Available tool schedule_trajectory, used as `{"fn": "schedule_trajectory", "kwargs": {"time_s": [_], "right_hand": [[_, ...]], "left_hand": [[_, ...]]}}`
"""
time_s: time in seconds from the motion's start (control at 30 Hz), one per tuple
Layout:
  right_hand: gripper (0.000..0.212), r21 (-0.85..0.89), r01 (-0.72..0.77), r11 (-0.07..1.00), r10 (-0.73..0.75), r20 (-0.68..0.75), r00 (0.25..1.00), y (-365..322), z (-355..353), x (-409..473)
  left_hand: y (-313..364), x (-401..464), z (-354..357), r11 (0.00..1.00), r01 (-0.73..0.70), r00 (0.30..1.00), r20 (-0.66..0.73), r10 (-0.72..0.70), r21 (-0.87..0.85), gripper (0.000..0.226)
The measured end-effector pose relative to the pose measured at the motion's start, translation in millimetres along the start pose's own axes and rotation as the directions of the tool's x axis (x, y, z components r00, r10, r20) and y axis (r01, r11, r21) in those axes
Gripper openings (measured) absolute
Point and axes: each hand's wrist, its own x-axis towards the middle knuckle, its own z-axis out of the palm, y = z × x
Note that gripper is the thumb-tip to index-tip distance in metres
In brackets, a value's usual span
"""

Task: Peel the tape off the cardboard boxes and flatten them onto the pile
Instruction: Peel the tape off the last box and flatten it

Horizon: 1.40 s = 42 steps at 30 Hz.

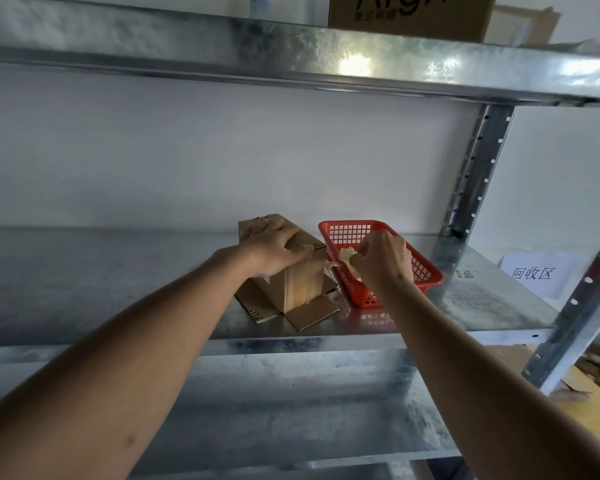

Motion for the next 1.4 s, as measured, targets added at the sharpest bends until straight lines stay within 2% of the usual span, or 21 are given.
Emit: {"fn": "schedule_trajectory", "kwargs": {"time_s": [0.17,0.37,0.43,0.53,0.6,0.67,0.83,1.03,1.1,1.27,1.4], "right_hand": [[0.005,0.021,-0.021,1.0,0.021,-0.022,1.0,5,-4,1],[0.017,-0.016,0.008,1.0,-0.008,-0.007,1.0,2,-12,4],[0.017,-0.043,0.061,0.997,-0.058,0.052,0.997,5,-11,4],[0.017,-0.14,0.211,0.968,-0.171,0.254,0.952,7,-8,3],[0.016,-0.149,0.232,0.961,-0.179,0.305,0.935,9,-7,4],[0.016,-0.113,0.197,0.974,-0.159,0.283,0.946,10,-6,6],[0.017,-0.027,0.138,0.99,-0.134,0.113,0.985,12,-10,6],[0.012,-0.096,0.157,0.983,-0.142,0.153,0.978,14,-5,6],[0.012,-0.097,0.137,0.986,-0.124,0.124,0.984,13,-6,5],[0.028,-0.071,0.03,0.997,-0.028,0.025,0.999,15,-7,3],[0.013,-0.035,0.045,0.998,-0.046,-0.036,0.998,16,-7,6]], "left_hand": [[1,0,-2,1.0,-0.005,1.0,0.016,0.005,-0.004,0.081],[3,1,-3,1.0,-0.017,1.0,0.022,0.017,0.009,0.081],[2,2,-4,1.0,-0.016,1.0,0.025,0.016,0.003,0.081],[2,2,-4,1.0,-0.015,0.999,0.032,0.015,-0.014,0.081],[2,3,-3,1.0,-0.019,0.999,0.036,0.02,-0.019,0.081],[2,4,-4,1.0,-0.017,0.999,0.038,0.017,-0.02,0.082],[3,5,-3,1.0,-0.019,0.999,0.037,0.019,-0.013,0.082],[2,6,-3,0.999,-0.01,0.999,0.051,0.012,-0.034,0.084],[2,6,-3,0.999,-0.008,0.999,0.053,0.01,-0.037,0.084],[1,7,-2,0.999,-0.009,0.998,0.057,0.011,-0.031,0.086],[0,10,-1,0.999,-0.002,0.998,0.06,0.004,-0.035,0.087]]}}
